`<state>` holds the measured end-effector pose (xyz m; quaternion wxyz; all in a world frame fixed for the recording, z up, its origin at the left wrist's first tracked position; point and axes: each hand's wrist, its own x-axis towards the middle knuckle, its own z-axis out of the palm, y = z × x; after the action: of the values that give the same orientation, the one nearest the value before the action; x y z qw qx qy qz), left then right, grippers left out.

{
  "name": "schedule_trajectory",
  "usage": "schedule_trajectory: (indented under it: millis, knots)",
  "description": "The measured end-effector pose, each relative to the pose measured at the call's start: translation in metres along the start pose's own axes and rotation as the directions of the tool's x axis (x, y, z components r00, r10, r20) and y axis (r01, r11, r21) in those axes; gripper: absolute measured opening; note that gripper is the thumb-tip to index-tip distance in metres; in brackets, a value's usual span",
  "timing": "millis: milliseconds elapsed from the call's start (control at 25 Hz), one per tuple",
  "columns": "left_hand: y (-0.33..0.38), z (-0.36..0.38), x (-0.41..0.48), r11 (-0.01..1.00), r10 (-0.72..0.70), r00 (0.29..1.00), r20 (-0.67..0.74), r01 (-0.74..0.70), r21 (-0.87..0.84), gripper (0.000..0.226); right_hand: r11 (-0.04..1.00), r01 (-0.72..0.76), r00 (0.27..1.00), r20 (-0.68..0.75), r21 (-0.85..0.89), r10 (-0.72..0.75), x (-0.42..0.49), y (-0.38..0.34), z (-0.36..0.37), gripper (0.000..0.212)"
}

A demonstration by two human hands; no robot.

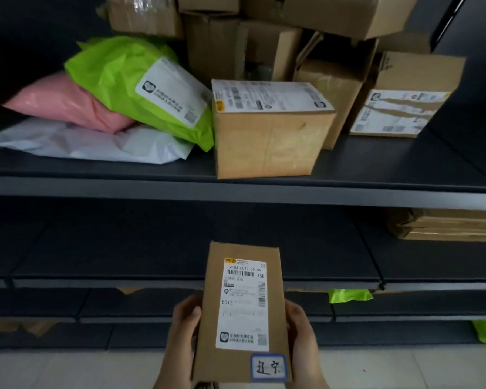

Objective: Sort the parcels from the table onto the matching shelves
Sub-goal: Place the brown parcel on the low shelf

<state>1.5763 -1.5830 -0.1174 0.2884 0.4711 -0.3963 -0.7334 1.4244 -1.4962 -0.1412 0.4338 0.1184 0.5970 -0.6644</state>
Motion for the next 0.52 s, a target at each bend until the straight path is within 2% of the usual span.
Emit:
schedule_trajectory:
  millis: [40,80,120,240,280,400,480,520]
  knots:
    - [0.005,-0.008,0.015,1.000,0.000,1.000,-0.013,-0.001,-0.016,0.083,0.998,0.052,0.998,0.019,0.043,-0.052,0.004,0.009,0.005,0.019]
    - [0.010,-0.015,0.026,1.000,-0.002,1.000,0.010,0.002,-0.030,0.076,0.993,0.100,0.993,0.050,0.063,-0.103,0.000,0.013,0.012,0.019]
    - [0.016,-0.019,0.036,0.999,-0.018,1.000,0.015,0.018,-0.033,0.063,0.990,0.119,0.990,0.069,0.078,-0.125,-0.001,0.017,0.021,0.021]
    - [0.030,-0.017,0.055,1.000,-0.027,0.993,0.116,0.025,0.018,0.026,0.990,0.104,0.989,0.094,0.100,-0.114,0.008,0.008,0.037,0.047]
    - [0.033,-0.015,0.060,0.997,-0.046,0.984,0.175,0.035,0.064,0.029,0.989,0.117,0.987,0.103,0.093,-0.127,0.013,0.002,0.040,0.049]
    - [0.040,-0.007,0.085,0.959,-0.089,0.936,0.341,-0.013,0.284,0.067,0.987,0.151,0.982,0.111,0.050,-0.155,0.024,-0.025,0.048,0.038]
    - [0.046,0.002,0.107,0.898,-0.112,0.934,0.338,-0.051,0.438,0.078,0.986,0.166,0.980,0.111,-0.011,-0.164,0.040,-0.048,0.054,0.030]
    - [0.050,0.009,0.116,0.890,-0.111,0.941,0.321,-0.050,0.454,0.073,0.983,0.174,0.982,0.085,-0.064,-0.168,0.051,-0.059,0.057,0.030]
